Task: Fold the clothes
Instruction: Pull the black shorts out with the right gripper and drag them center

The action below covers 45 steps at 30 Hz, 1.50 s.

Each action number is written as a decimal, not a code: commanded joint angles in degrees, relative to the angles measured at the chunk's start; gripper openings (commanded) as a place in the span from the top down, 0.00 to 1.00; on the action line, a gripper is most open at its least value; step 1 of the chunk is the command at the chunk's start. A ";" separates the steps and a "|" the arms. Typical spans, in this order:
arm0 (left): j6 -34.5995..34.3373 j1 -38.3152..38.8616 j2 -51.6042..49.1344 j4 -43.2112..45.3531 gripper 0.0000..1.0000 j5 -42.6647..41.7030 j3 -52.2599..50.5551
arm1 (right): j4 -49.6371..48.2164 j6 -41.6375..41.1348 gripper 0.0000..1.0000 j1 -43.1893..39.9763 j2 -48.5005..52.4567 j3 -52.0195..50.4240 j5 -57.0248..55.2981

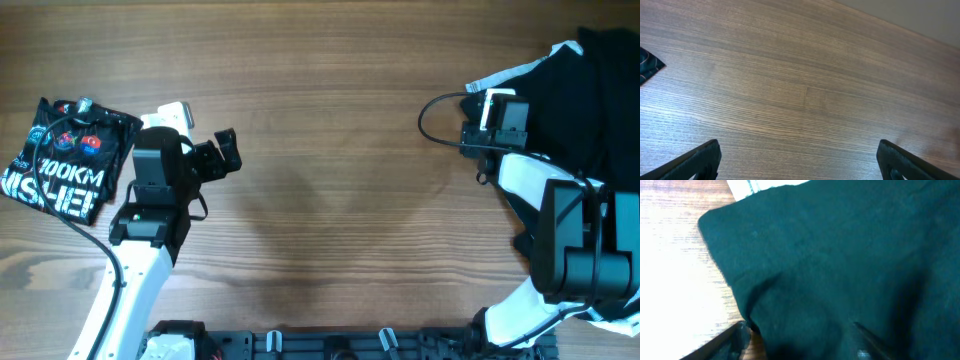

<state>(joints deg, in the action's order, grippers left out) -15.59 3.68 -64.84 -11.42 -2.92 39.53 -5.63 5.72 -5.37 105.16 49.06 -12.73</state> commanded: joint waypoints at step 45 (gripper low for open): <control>-7.98 5.77 -9.68 4.26 0.00 -23.26 0.98 | 32.04 -13.42 0.00 19.45 -18.75 20.13 1.53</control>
<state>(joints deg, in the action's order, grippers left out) -17.89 5.32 -69.32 -7.49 -19.81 39.66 22.87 -10.70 15.99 92.77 68.55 -9.30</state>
